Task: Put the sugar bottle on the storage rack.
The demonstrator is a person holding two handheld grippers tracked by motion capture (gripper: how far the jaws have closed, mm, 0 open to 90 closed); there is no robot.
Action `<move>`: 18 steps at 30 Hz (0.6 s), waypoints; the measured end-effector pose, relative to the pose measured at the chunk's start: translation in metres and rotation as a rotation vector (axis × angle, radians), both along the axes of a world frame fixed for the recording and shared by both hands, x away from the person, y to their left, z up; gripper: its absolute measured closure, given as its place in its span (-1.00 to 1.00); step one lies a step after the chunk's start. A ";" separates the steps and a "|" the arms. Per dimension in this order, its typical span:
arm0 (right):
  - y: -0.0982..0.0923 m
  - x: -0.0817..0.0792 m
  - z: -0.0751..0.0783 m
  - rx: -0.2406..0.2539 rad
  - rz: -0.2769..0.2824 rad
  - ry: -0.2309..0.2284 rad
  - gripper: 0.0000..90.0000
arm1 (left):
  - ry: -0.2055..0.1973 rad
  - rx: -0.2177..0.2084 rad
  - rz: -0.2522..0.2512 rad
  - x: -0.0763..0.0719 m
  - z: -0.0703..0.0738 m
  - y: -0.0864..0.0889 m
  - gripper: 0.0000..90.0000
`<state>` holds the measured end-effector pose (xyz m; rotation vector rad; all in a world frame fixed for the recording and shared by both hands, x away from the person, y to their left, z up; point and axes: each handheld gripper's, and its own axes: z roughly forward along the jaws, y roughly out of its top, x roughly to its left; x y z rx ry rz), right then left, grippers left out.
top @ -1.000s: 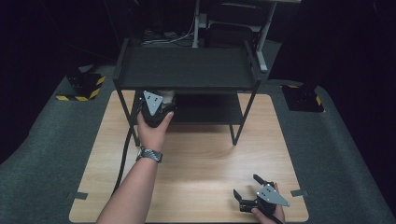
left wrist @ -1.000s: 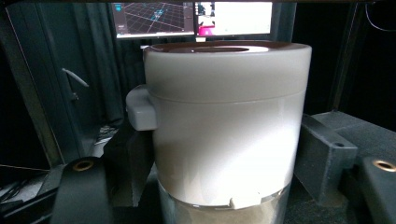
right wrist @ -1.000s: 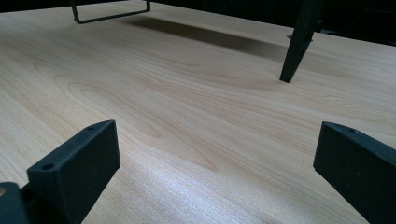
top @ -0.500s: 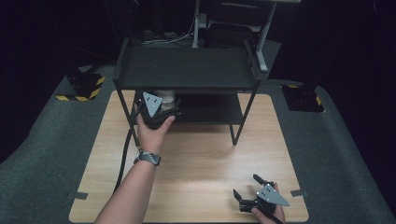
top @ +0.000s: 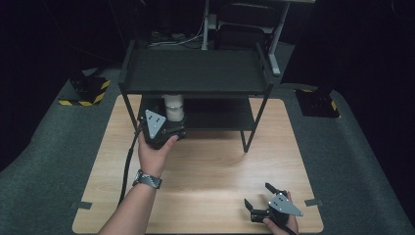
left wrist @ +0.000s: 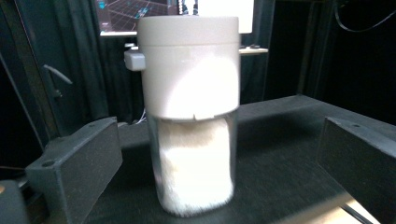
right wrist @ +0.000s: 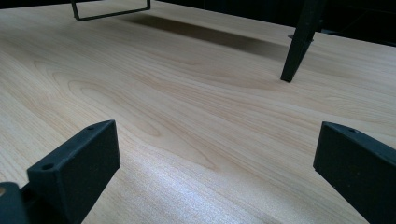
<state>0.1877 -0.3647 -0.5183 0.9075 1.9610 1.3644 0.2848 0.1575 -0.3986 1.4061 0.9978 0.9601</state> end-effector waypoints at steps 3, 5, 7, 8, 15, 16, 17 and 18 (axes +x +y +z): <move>0.000 0.000 0.000 0.000 0.000 0.001 -1.00 | -0.008 -0.011 -0.011 -0.009 -0.005 0.003 -0.99; 0.000 0.000 0.000 -0.001 0.000 0.001 -1.00 | -0.013 -0.019 -0.019 -0.015 -0.009 0.005 -0.99; 0.000 0.000 0.000 -0.001 -0.001 0.001 -1.00 | -0.026 -0.023 -0.030 -0.023 -0.015 0.009 -0.99; 0.000 0.000 0.000 -0.001 -0.001 0.000 -1.00 | -0.029 -0.023 -0.033 -0.025 -0.016 0.010 -0.99; 0.001 0.000 0.000 -0.003 -0.002 0.001 -1.00 | -0.047 -0.032 -0.049 -0.050 -0.031 0.020 -0.99; 0.001 0.000 0.000 -0.003 -0.002 0.000 -1.00 | -0.048 -0.033 -0.051 -0.052 -0.033 0.022 -0.99; 0.001 0.000 0.000 -0.003 -0.002 0.000 -1.00 | -0.046 -0.030 -0.052 -0.055 -0.035 0.024 -0.99; 0.001 0.000 0.000 -0.003 -0.002 0.001 -1.00 | -0.047 -0.033 -0.051 -0.058 -0.038 0.025 -0.99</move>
